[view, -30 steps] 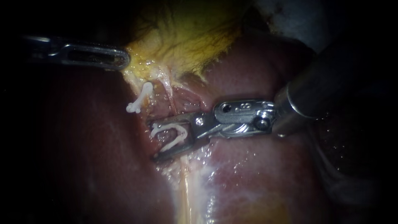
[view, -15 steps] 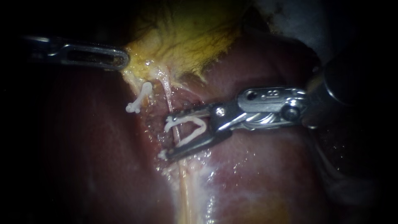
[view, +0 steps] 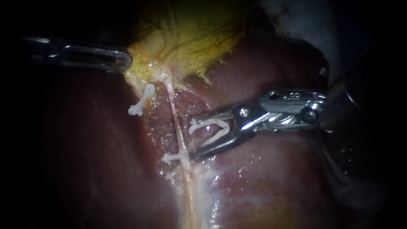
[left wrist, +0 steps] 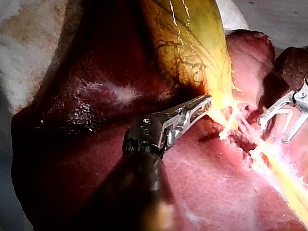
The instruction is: Clipping second clip right tube
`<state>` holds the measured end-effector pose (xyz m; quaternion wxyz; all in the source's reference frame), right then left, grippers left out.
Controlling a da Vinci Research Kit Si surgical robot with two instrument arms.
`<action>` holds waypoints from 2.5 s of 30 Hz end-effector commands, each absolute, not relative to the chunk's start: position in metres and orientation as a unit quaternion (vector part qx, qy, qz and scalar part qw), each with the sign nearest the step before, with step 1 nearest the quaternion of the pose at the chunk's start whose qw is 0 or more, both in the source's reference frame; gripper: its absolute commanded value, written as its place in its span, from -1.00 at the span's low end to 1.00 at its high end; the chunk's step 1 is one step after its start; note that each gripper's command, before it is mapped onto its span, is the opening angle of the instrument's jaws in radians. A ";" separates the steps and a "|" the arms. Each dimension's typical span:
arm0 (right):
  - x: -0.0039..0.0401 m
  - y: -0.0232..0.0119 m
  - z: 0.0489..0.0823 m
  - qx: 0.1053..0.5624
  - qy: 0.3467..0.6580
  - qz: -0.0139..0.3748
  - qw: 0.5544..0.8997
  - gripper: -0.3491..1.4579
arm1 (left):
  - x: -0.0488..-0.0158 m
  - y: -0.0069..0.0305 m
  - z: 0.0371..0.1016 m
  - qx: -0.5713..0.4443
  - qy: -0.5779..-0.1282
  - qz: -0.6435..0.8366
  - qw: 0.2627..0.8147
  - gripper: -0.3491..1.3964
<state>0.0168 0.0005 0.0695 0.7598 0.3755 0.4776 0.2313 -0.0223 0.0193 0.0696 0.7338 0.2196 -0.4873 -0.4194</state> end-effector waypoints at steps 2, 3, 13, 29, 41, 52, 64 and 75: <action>0.0169 0.0005 0.0705 0.378 0.474 0.237 0.759 -0.05 | -0.0222 0.0193 0.0696 0.220 -0.487 -0.419 0.734 -1.00; 0.0169 0.0004 0.0709 0.380 0.472 0.242 0.758 -0.05 | -0.0222 0.0193 0.0696 0.220 -0.487 -0.419 0.734 -1.00; 0.0184 0.0000 0.0745 0.414 0.478 0.273 0.725 -0.06 | -0.0223 0.0192 0.0696 0.220 -0.487 -0.419 0.734 -1.00; 0.0214 -0.0017 0.0762 0.528 0.559 0.289 0.570 -0.05 | -0.0223 0.0192 0.0697 0.219 -0.487 -0.419 0.734 -1.00; 0.0221 -0.0014 0.0721 0.502 0.567 0.351 0.551 -0.09 | -0.0223 0.0192 0.0696 0.219 -0.487 -0.419 0.734 -1.00; 0.0221 -0.0019 0.0705 0.528 0.552 0.335 0.552 -0.18 | -0.0223 0.0192 0.0696 0.219 -0.487 -0.419 0.734 -1.00; 0.0228 -0.0026 0.0694 0.539 0.547 0.328 0.550 -0.32 | -0.0223 0.0192 0.0696 0.219 -0.487 -0.419 0.734 -1.00; 0.0227 -0.0019 0.0694 0.545 0.534 0.348 0.544 -1.00 | -0.0223 0.0192 0.0696 0.219 -0.487 -0.419 0.734 -1.00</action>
